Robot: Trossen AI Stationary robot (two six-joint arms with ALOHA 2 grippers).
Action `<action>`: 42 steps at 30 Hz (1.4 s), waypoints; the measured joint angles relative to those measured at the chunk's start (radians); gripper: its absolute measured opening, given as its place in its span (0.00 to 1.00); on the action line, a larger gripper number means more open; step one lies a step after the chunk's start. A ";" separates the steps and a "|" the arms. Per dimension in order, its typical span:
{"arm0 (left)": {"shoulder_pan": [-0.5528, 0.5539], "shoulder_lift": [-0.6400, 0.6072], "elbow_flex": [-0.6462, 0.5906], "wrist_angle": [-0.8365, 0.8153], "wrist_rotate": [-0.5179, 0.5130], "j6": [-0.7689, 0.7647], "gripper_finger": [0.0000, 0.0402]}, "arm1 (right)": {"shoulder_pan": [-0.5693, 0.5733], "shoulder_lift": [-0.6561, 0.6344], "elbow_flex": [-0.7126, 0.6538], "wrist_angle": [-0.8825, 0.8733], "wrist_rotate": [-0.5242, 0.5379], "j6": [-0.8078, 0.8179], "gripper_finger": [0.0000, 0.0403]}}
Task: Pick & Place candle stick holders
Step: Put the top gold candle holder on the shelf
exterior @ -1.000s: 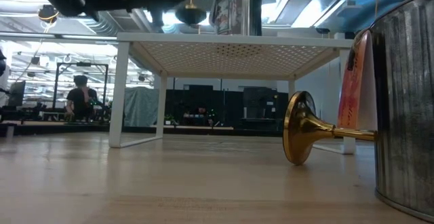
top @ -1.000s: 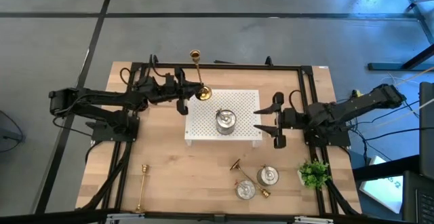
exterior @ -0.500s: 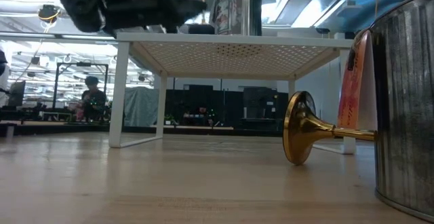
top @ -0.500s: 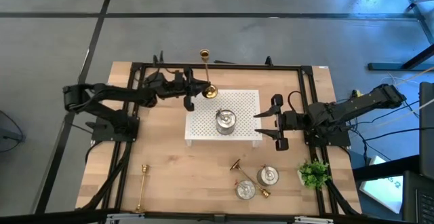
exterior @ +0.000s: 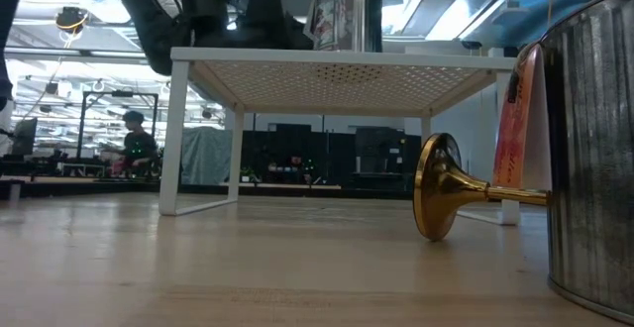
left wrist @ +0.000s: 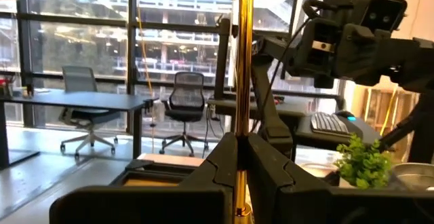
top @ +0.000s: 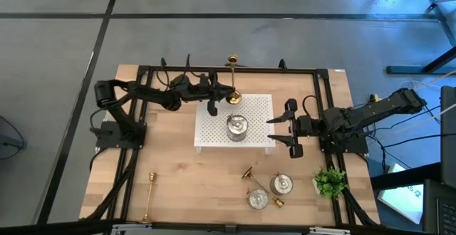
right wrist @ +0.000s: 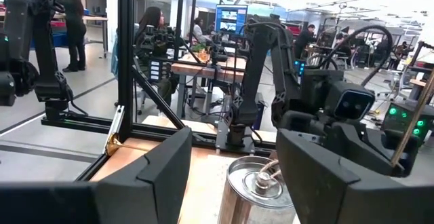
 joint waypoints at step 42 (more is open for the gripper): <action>-0.009 0.014 -0.031 -0.030 0.012 0.077 0.02 | 0.000 0.000 0.000 -0.063 -0.026 -0.026 0.54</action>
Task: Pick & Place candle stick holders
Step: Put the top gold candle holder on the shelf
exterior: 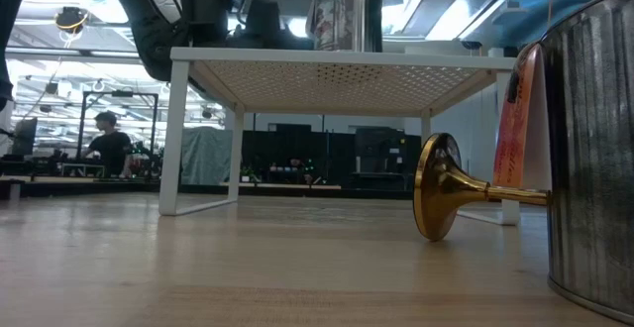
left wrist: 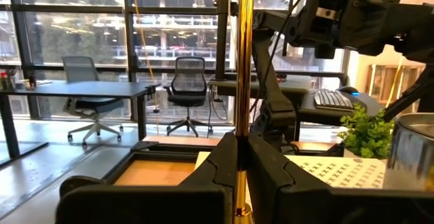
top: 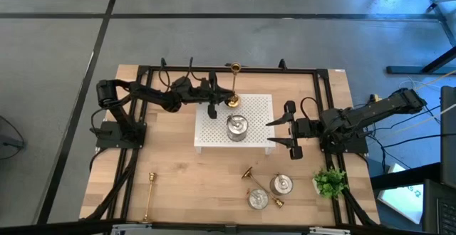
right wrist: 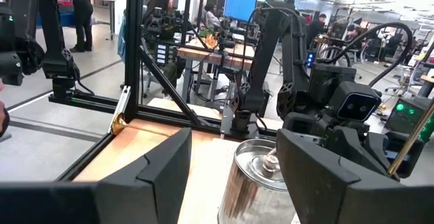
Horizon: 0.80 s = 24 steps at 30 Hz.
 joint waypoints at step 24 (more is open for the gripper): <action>-0.022 0.098 0.032 0.051 -0.006 -0.019 0.02 | 0.000 0.000 0.000 -0.002 0.000 -0.007 0.54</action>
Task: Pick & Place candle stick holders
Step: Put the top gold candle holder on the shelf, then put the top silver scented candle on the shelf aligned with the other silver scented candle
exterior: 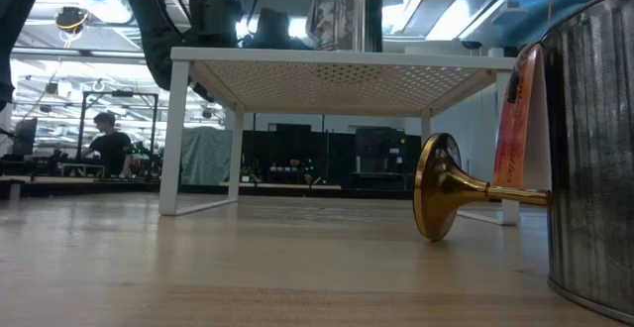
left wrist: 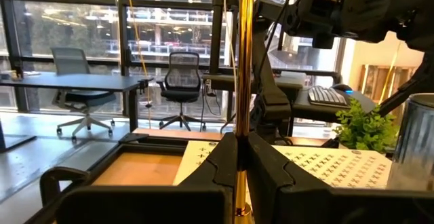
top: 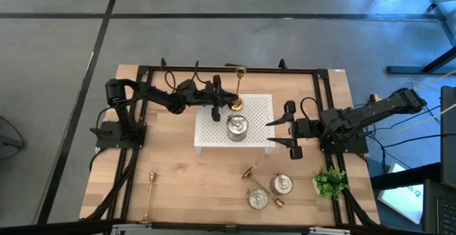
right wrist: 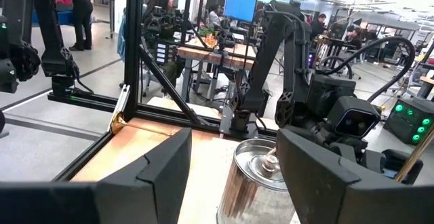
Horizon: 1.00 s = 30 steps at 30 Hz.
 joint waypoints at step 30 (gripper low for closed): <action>-0.020 -0.001 0.000 -0.054 -0.071 0.022 0.19 | 0.000 0.000 0.000 0.000 -0.001 0.000 0.54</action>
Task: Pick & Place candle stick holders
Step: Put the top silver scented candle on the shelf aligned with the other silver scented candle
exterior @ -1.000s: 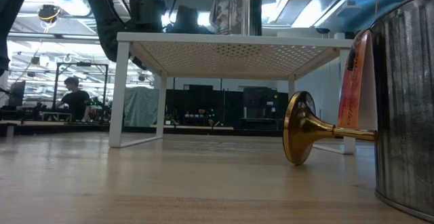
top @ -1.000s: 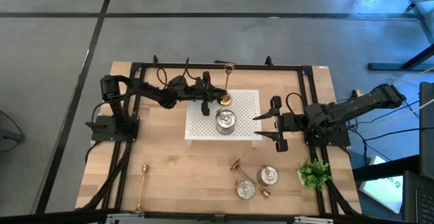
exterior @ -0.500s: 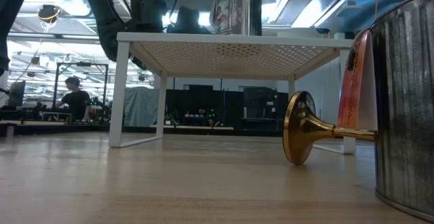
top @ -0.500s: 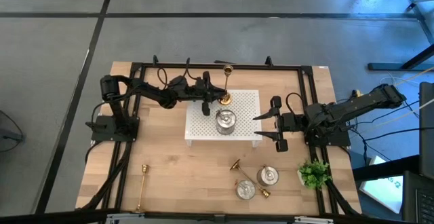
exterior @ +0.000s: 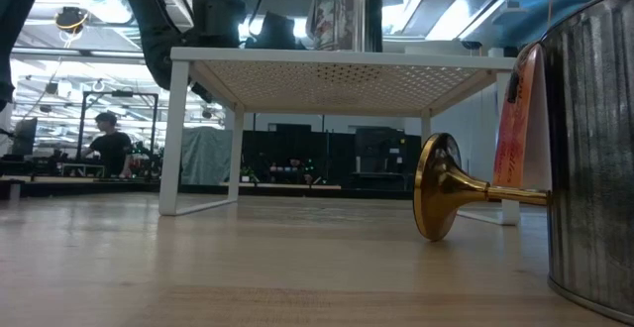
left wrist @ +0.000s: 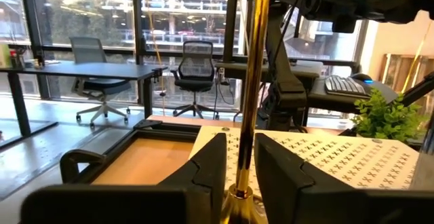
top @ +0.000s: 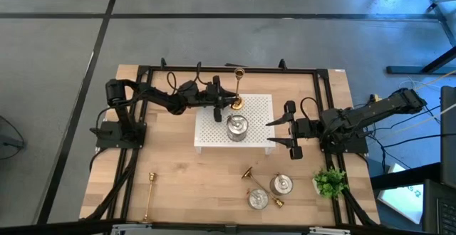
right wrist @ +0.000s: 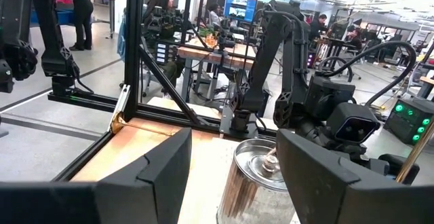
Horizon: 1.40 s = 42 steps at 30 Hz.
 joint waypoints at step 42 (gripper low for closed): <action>-0.110 -0.391 -0.006 -0.621 -0.348 0.176 0.49 | 0.000 0.000 0.000 0.004 -0.002 0.028 0.54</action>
